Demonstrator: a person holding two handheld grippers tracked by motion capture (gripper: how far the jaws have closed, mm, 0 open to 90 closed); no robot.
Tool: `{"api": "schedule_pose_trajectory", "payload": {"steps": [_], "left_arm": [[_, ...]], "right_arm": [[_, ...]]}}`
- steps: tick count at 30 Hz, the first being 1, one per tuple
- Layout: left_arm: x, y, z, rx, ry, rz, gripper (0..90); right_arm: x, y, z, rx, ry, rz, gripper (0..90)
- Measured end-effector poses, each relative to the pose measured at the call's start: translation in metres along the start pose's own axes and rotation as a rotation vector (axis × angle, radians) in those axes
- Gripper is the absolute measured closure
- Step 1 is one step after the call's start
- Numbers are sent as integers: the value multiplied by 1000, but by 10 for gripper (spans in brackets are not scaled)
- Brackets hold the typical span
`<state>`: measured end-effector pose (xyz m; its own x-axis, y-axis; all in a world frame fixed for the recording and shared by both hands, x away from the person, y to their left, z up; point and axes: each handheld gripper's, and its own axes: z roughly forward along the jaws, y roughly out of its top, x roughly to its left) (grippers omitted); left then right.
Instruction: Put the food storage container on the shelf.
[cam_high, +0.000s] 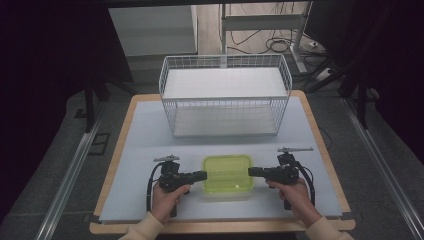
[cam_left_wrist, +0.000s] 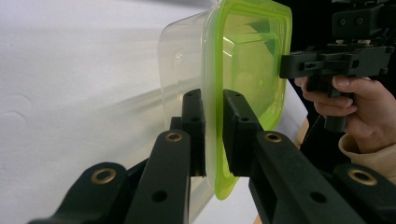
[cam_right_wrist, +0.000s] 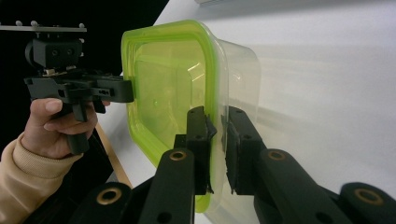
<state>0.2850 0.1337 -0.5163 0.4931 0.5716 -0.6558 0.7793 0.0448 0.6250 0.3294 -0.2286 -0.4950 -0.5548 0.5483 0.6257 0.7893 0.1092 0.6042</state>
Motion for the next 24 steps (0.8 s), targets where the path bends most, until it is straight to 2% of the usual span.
{"api": "schedule_pose_trajectory", "payload": {"steps": [11,24], "left_arm": [[-4,5,-4,-10,-6,15,807],[-10,25,-6,-25,1,41,808]], "right_arm": [[7,4,-4,-19,-8,-24,812],[11,17,-9,-50,-12,-34,813]]}}
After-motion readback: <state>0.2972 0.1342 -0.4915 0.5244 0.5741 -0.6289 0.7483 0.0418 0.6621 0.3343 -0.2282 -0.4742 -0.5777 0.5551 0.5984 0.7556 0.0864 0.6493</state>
